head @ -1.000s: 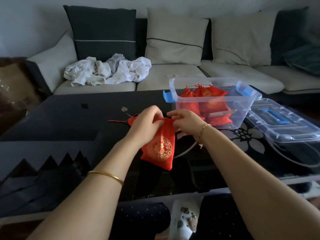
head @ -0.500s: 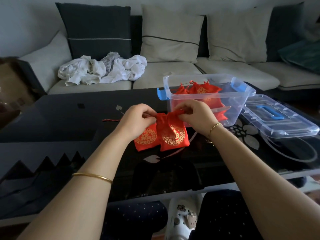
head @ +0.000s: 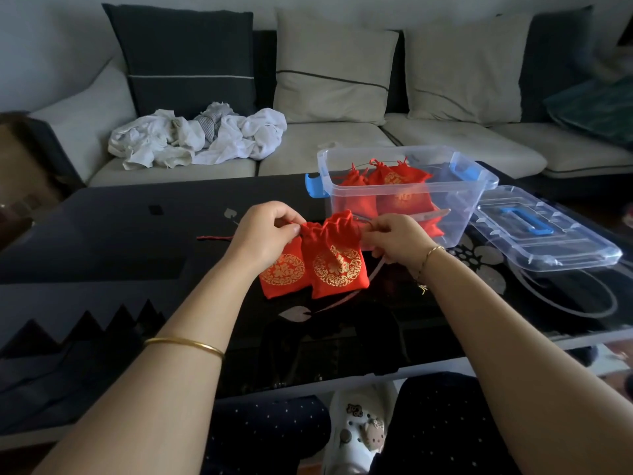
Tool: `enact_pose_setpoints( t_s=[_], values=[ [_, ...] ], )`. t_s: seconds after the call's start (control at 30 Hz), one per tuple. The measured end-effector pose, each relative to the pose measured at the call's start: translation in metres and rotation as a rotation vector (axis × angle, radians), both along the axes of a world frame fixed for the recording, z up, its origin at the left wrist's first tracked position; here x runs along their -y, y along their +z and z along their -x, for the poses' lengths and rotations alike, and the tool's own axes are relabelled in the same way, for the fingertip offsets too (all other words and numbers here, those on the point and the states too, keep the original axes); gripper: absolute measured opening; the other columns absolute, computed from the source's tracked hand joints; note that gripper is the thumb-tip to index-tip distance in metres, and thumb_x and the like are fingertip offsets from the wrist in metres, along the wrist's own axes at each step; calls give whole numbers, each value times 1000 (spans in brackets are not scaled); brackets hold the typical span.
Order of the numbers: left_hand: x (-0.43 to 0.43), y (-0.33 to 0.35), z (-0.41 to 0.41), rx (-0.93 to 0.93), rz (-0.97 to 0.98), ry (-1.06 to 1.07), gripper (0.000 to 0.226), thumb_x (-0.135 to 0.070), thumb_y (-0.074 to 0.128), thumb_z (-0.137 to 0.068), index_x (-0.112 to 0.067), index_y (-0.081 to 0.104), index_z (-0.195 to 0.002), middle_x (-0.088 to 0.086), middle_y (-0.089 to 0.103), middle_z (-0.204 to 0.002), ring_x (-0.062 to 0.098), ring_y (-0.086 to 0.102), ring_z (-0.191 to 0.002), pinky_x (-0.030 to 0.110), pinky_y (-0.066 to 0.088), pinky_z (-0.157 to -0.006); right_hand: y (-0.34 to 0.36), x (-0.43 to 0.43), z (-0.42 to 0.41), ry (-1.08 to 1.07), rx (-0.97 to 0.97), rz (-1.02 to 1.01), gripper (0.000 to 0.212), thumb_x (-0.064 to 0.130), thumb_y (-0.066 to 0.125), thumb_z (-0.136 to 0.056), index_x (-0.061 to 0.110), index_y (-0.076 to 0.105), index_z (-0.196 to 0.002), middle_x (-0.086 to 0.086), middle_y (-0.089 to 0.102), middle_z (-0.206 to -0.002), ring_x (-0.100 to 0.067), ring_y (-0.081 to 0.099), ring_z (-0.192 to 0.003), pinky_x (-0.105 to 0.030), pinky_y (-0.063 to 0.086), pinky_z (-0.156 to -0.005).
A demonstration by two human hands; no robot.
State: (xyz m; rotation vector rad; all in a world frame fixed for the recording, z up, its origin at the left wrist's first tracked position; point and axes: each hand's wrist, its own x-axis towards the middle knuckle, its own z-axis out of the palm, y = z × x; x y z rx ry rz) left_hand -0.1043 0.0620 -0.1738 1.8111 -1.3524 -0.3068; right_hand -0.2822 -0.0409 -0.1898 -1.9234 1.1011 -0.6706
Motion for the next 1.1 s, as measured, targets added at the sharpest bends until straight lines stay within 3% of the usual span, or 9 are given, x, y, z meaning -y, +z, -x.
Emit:
enact_pose_setpoints(
  t_s=[0.17,0.43,0.53,0.67,0.77,1.1],
  values=[
    [0,0,1,-6,-2,-13,14,-7,58,-90,-17,68,-92,-7,62,-80,4,58,-72,20,46,-68,-3,0,-3,-4,191,-234,6,7,61,-84,12,60,-83,-4,66,-78,-10,58,-63,-23,43,-55],
    [0,1,4,-1,-6,-37,15,-7,57,-90,-18,67,-91,-6,64,-82,5,60,-73,24,50,-74,-14,3,-14,-64,153,-236,10,11,60,-87,15,58,-78,-5,61,-75,-10,56,-59,-20,41,-50],
    [-1,2,5,-1,1,-59,16,-6,56,-90,-18,67,-89,-9,63,-81,4,60,-72,22,49,-73,-16,6,-22,-124,145,-248,17,13,53,-89,13,59,-73,-9,58,-78,-17,54,-68,-25,39,-54],
    [-3,3,6,1,0,-96,17,-5,55,-91,-17,67,-88,-11,61,-82,4,59,-74,18,46,-71,-13,9,-29,-187,261,-416,16,17,54,-88,10,65,-97,-8,61,-95,-22,56,-92,-32,44,-70],
    [-4,3,4,7,-4,-107,17,-5,55,-91,-17,67,-88,-12,61,-81,3,60,-72,16,45,-70,-12,5,-33,-139,361,-565,12,15,54,-88,12,65,-92,-5,61,-94,-20,56,-91,-40,46,-89],
    [-1,1,0,5,9,-45,17,-8,54,-92,-19,66,-88,-11,60,-82,5,58,-78,23,47,-75,-12,4,-24,-66,451,-602,11,12,57,-90,16,63,-82,-2,60,-81,-14,57,-79,-32,49,-70]
  ],
)
